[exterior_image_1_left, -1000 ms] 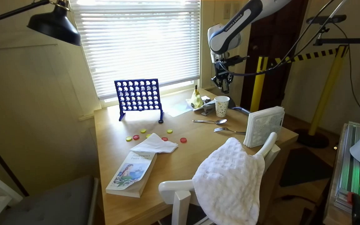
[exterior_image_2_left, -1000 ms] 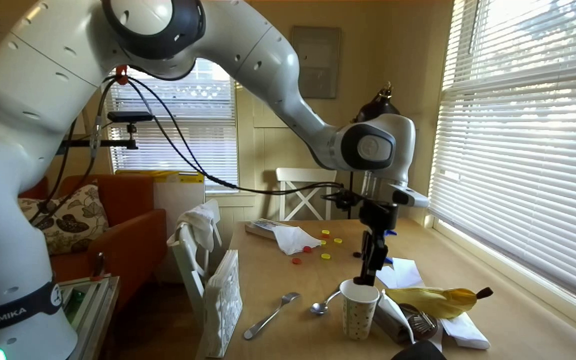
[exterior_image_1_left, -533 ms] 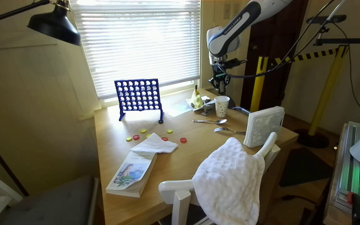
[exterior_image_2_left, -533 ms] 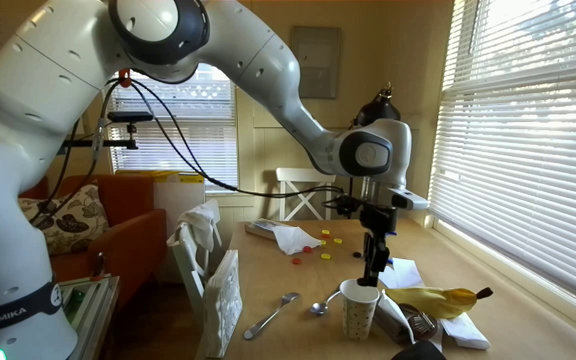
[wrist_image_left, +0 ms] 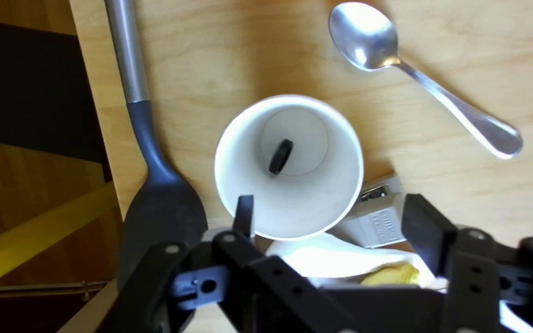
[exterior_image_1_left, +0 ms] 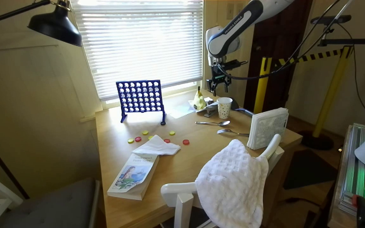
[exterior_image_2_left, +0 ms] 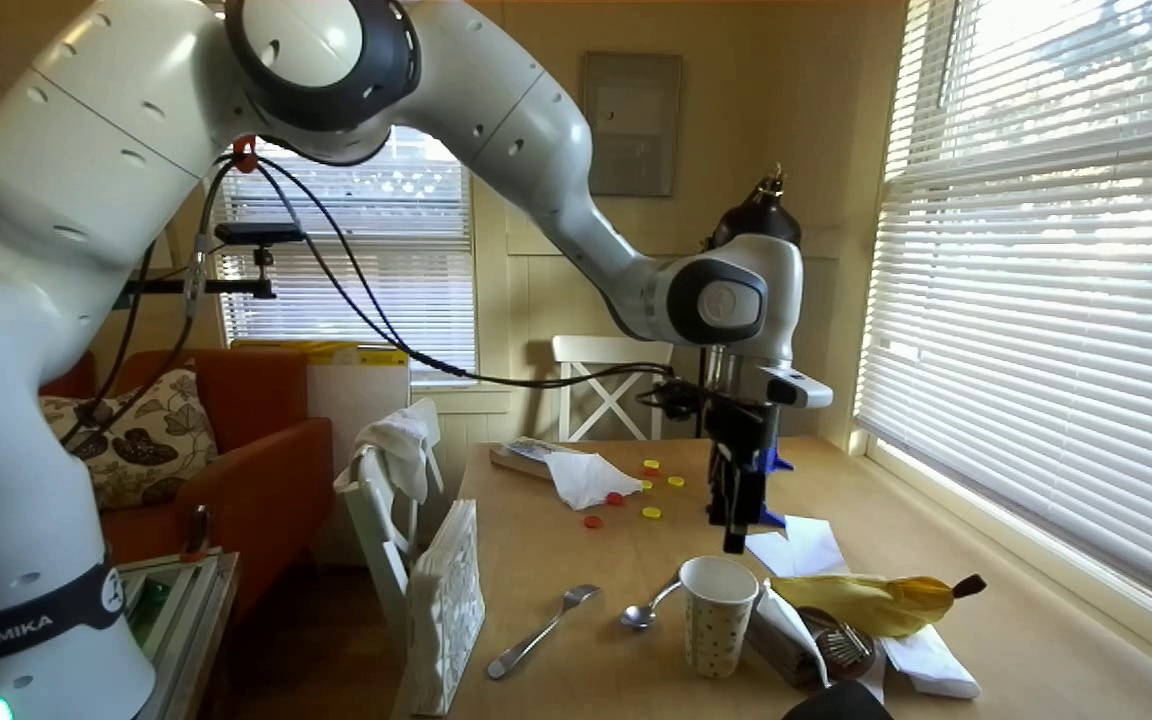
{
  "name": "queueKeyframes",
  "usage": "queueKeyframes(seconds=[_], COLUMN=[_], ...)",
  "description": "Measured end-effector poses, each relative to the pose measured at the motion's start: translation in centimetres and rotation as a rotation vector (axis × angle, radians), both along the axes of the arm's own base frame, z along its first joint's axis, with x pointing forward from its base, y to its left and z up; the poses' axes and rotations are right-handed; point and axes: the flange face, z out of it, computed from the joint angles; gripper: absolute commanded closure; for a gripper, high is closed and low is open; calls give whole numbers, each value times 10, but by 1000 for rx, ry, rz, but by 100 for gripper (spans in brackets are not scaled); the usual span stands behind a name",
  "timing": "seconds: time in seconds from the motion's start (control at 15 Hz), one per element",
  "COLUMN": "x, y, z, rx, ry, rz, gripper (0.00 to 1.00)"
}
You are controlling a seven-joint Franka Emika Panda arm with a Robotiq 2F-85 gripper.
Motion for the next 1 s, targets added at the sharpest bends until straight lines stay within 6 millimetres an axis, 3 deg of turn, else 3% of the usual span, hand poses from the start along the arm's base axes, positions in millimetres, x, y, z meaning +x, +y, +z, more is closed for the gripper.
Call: queueKeyframes(seconds=[0.67,1.0], x=[14,14], y=[124,114], z=[-10,-10], rx=[114,109], ry=[71,71], rz=[491,476], gripper=[0,0])
